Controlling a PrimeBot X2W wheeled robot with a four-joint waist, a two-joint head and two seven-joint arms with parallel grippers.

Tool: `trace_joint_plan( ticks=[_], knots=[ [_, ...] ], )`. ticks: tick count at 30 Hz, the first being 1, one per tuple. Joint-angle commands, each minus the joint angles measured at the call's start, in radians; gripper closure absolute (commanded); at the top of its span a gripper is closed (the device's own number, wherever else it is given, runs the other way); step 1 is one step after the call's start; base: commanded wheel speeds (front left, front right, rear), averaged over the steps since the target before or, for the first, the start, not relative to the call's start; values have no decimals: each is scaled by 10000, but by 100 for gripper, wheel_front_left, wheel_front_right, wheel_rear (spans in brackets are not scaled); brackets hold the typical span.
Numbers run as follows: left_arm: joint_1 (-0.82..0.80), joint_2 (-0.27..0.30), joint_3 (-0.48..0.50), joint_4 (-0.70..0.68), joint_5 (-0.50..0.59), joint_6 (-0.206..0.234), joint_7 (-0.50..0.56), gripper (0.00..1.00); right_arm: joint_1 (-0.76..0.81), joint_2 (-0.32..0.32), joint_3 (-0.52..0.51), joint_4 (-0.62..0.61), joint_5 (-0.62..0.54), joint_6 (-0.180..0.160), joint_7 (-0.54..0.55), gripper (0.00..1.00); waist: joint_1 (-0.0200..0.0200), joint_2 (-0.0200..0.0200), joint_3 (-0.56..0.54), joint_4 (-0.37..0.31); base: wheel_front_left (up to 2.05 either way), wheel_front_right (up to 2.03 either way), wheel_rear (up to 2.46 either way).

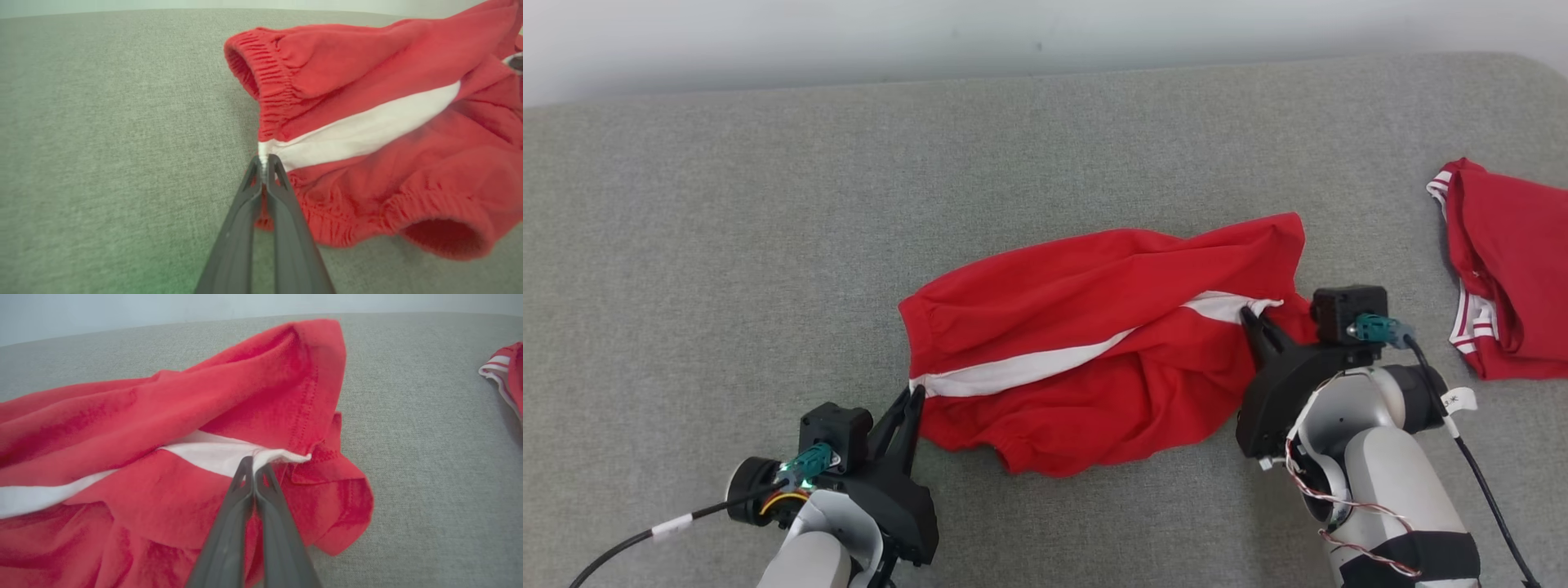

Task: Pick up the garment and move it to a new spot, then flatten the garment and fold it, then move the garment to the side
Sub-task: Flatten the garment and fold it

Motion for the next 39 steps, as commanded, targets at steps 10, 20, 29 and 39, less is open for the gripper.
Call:
trace_joint_plan(
  ticks=[10,20,29,39],
  knots=[
    [-90,-292,1022,-865,-1593,-221,-995,100,-140,39,-107,-936,343,-20,-1041,100,0,-1,-573,14,0,0,0],
    [-721,130,1774,-3211,-3799,-502,-523,100,-503,-704,162,-2931,1395,-20,-1878,100,0,-1,-1216,-203,0,0,0],
    [-1398,509,2041,-4847,-4806,-518,332,100,-836,-1284,128,-3870,1793,-20,-2242,100,0,-1,-1661,-374,0,0,0],
    [-1698,417,2192,-6559,-6195,-362,1448,100,-1075,-1436,-302,-4994,1955,-20,-2579,100,0,-1,-1754,-559,0,0,0]
  ],
)
